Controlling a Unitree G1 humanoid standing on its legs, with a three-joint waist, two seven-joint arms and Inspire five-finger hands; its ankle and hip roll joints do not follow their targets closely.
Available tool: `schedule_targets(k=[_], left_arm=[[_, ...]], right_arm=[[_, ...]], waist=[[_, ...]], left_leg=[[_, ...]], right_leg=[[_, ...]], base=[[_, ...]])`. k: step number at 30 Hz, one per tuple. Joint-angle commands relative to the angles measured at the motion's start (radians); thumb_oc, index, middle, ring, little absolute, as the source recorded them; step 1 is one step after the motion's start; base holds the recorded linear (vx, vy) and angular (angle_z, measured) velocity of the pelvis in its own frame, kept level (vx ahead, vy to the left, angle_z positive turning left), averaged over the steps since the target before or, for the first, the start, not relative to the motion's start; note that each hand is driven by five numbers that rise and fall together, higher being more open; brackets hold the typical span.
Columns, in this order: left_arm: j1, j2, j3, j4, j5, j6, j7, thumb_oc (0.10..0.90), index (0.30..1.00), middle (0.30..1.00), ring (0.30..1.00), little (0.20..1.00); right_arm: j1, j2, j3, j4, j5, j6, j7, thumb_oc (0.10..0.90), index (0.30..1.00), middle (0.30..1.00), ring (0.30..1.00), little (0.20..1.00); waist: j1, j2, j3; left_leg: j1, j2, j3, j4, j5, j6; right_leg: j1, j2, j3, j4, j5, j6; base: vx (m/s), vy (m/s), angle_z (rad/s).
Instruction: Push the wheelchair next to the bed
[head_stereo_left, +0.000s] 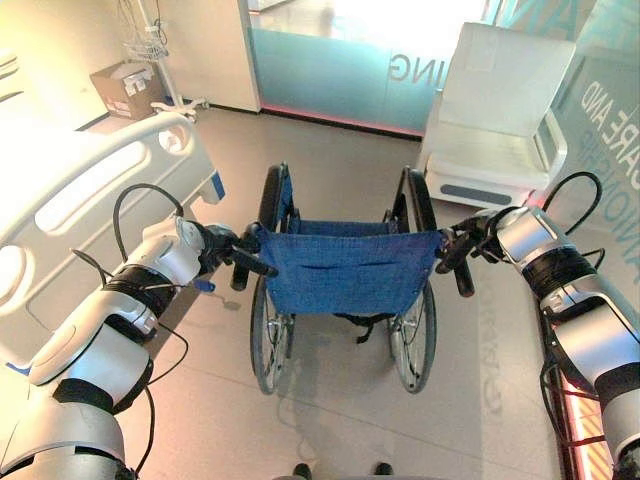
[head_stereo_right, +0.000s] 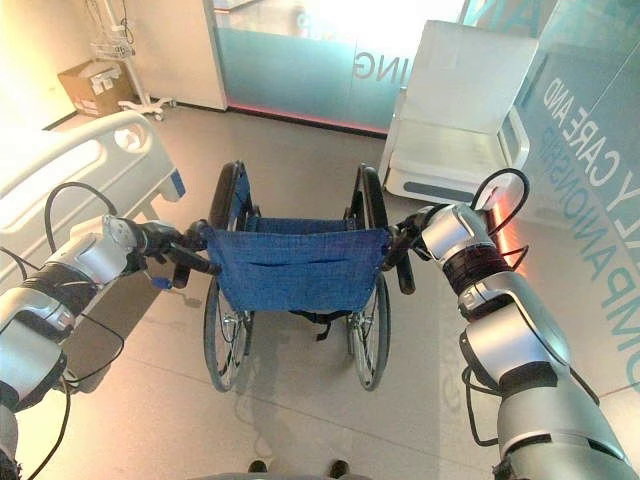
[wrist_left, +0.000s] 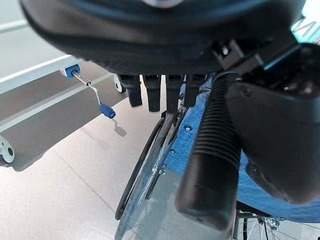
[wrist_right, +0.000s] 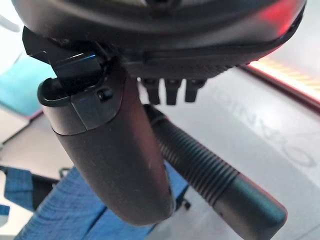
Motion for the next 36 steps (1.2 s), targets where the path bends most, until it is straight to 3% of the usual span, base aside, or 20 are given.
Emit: schedule_targets(k=[1, 9, 18, 25, 30, 33, 36], left_arm=[[-0.025, -0.015, 0.043, 0.059, 0.044, -0.027, 0.029, 0.4, 0.3, 0.3, 0.3, 0.3], [0.056, -0.051, 0.093, 0.008, -0.051, -0.052, 0.178, 0.4, 0.3, 0.3, 0.3, 0.3], [0.212, -0.123, 0.172, -0.091, -0.173, -0.114, 0.424, 0.4, 0.3, 0.3, 0.3, 0.3], [0.341, -0.169, 0.221, -0.168, -0.181, -0.159, 0.546, 0.4, 0.3, 0.3, 0.3, 0.3], [0.354, -0.172, 0.227, -0.196, -0.169, -0.199, 0.613, 0.4, 0.3, 0.3, 0.3, 0.3], [0.352, -0.173, 0.225, -0.198, -0.151, -0.21, 0.632, 0.4, 0.3, 0.3, 0.3, 0.3], [0.342, -0.167, 0.219, -0.194, -0.122, -0.211, 0.623, 0.4, 0.3, 0.3, 0.3, 0.3]], right_arm=[[0.099, -0.006, 0.097, 0.203, 0.016, 0.048, 0.099, 0.4, 0.3, 0.3, 0.3, 0.3], [0.137, 0.021, 0.063, 0.122, 0.067, 0.001, -0.199, 0.4, 0.3, 0.3, 0.3, 0.3], [0.227, 0.084, 0.065, -0.082, -0.052, -0.001, -0.391, 0.4, 0.3, 0.3, 0.3, 0.3], [0.325, 0.092, 0.063, -0.21, -0.157, -0.042, -0.433, 0.4, 0.3, 0.3, 0.3, 0.3], [0.341, 0.073, 0.044, -0.231, -0.126, -0.096, -0.476, 0.4, 0.3, 0.3, 0.3, 0.3], [0.344, 0.064, 0.035, -0.217, -0.115, -0.118, -0.456, 0.4, 0.3, 0.3, 0.3, 0.3], [0.342, 0.049, 0.023, -0.189, -0.101, -0.182, -0.417, 0.4, 0.3, 0.3, 0.3, 0.3]], waist=[[0.012, 0.041, 0.104], [0.011, 0.045, 0.114], [0.009, 0.055, 0.135], [0.008, 0.061, 0.146], [0.008, 0.059, 0.151], [0.009, 0.056, 0.148], [0.01, 0.052, 0.146]], left_leg=[[-0.056, -0.027, -0.015, 0.06, -0.08, 0.003], [-0.057, -0.028, -0.017, 0.062, -0.08, 0.003], [-0.064, -0.035, -0.023, 0.063, -0.079, 0.006], [-0.072, -0.036, -0.023, 0.059, -0.075, 0.009], [-0.074, -0.037, -0.021, 0.062, -0.075, 0.008], [-0.073, -0.038, -0.019, 0.064, -0.077, 0.008], [-0.071, -0.038, -0.017, 0.069, -0.079, 0.009]], right_leg=[[-0.032, 0.0, -0.009, 0.089, -0.083, -0.017], [-0.036, 0.003, -0.003, 0.096, -0.084, -0.017], [-0.049, 0.004, 0.009, 0.102, -0.083, -0.018], [-0.059, 0.002, 0.006, 0.106, -0.082, -0.016], [-0.063, 0.0, -0.001, 0.112, -0.083, -0.016], [-0.062, 0.001, -0.005, 0.115, -0.084, -0.016], [-0.06, 0.0, -0.008, 0.12, -0.086, -0.015]], base=[[0.0, 0.0, 0.0], [0.01, 0.002, -0.01], [0.0, 0.0, 0.0], [0.0, 0.0, 0.0], [0.0, 0.0, 0.0], [0.0, 0.0, 0.0], [0.02, -0.017, 0.07]])
